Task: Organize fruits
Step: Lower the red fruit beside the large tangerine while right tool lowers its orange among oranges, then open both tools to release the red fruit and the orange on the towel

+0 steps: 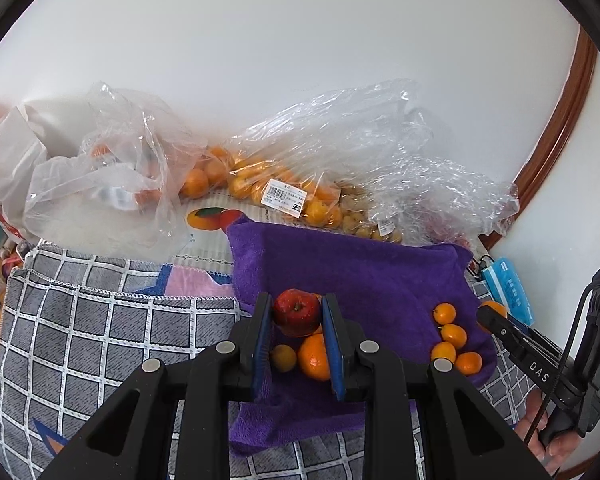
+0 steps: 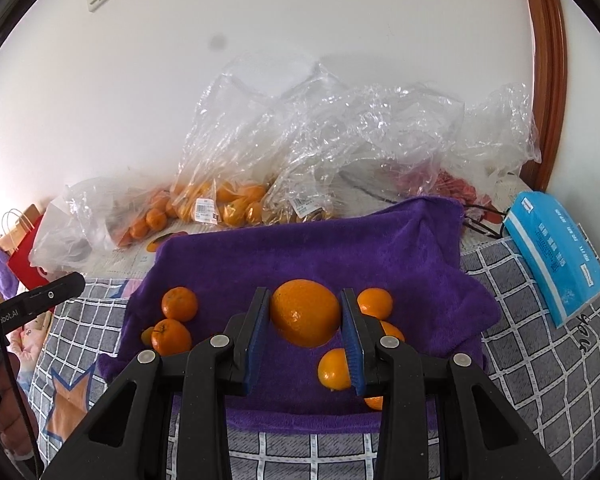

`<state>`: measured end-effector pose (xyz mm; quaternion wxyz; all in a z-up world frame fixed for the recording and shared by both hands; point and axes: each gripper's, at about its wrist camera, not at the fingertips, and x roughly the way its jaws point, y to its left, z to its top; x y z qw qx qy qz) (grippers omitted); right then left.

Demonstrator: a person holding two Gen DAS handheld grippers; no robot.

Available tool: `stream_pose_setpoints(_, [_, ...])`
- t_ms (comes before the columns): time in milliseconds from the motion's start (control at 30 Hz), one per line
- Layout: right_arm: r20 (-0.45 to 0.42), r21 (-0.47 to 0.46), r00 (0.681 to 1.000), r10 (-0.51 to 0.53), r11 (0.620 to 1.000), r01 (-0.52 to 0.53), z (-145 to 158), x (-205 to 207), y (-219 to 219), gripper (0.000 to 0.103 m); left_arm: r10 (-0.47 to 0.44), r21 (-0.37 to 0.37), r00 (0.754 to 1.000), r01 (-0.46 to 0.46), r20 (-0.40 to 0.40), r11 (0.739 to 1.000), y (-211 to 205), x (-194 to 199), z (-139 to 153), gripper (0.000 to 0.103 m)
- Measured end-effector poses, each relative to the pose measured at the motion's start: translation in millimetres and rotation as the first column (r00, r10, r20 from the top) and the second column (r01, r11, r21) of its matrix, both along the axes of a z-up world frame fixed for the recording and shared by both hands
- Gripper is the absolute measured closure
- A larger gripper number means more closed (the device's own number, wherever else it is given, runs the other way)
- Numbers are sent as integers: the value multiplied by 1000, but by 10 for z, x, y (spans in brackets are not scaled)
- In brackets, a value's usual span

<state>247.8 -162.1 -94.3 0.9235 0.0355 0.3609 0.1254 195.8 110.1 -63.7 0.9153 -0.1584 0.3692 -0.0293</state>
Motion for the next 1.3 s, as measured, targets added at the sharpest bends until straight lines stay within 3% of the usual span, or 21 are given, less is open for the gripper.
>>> stream_pose_setpoints(533, [-105,-25,994,11,1000,-14,-561,344,77,68,-44,-5,994,44,-99,999,-89,401,-505,79])
stream_pose_setpoints(667, [-111,-39,994,12,999,-16,-651,375,116,68,-53,68,996,58,-71,996,-188,390,-530,79])
stream_pose_setpoints(733, [-115,-49,993,14,999,-20,-702,373,136,68,-52,66,995,58,-85,996,-188,436,-553,79])
stream_pose_setpoints(1033, [-82,-105,996,20,994,-29,-715,343,194,68,-76,41,987,83,-144,996,-236,505,-669,79])
stream_pose_setpoints(1300, [-76,-121,997,23,992,-32,-693,327,194,66,-80,71,981,94,-176,993,-282,483,-615,77])
